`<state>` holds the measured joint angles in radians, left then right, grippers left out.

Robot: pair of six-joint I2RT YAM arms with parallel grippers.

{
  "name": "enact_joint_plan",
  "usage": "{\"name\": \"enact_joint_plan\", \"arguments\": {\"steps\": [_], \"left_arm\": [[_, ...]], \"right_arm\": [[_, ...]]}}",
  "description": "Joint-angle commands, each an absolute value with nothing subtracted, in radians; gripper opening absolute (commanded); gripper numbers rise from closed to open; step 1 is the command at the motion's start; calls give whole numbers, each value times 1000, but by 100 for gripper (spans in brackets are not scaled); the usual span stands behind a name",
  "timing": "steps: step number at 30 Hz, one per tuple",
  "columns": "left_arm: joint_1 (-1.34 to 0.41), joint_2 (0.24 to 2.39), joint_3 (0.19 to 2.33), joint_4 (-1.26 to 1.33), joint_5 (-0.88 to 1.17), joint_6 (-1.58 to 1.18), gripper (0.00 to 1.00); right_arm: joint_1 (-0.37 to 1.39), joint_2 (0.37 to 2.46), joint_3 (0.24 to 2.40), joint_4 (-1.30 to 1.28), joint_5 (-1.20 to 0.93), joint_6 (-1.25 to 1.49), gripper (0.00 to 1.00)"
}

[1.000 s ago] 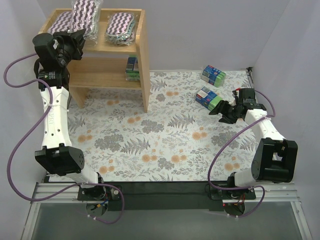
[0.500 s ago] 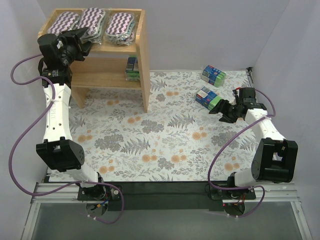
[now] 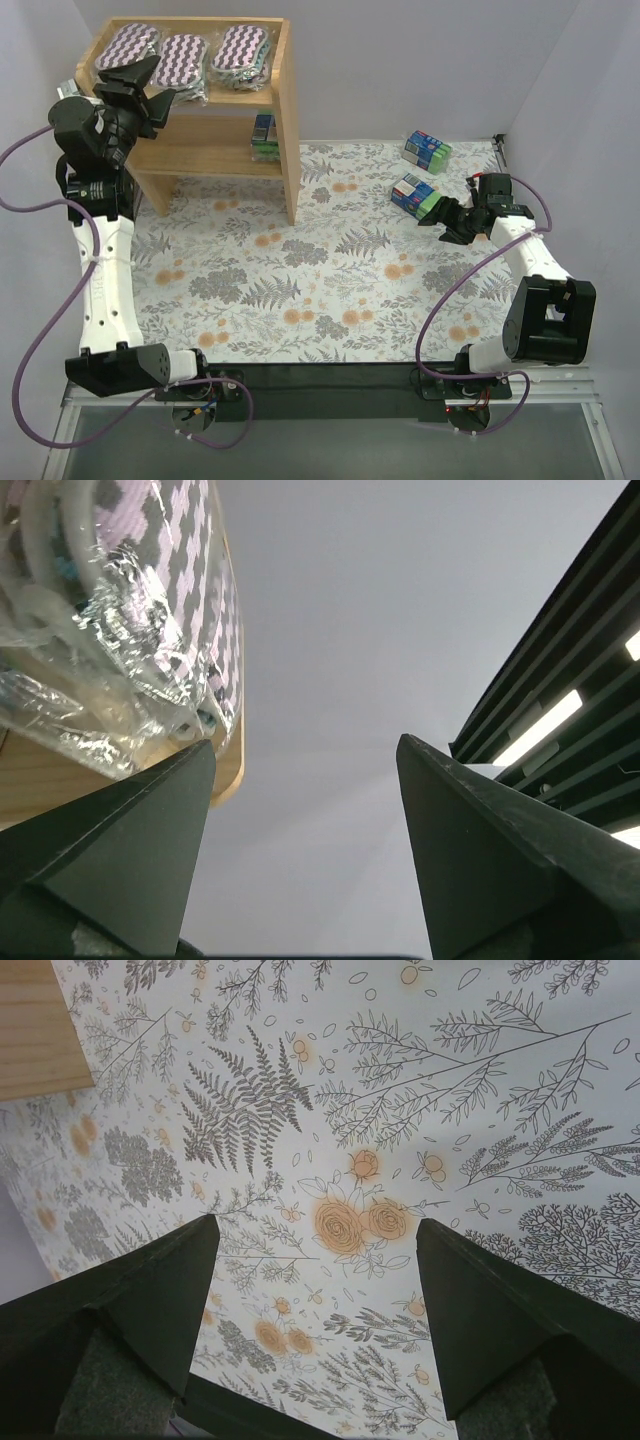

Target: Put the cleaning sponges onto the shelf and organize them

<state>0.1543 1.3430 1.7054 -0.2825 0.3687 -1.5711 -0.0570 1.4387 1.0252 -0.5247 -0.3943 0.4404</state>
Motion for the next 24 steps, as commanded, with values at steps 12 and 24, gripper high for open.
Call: {"name": "enact_joint_plan", "arguments": {"steps": [12,24], "left_arm": [[155,1390,1684,-276,357,-1523,65],[156,1477,1706,-175,393,-1557,63]], "right_arm": [[-61,1434,1055,-532,-391,433,74],[-61,1437,1058,-532,-393,430,74]]}}
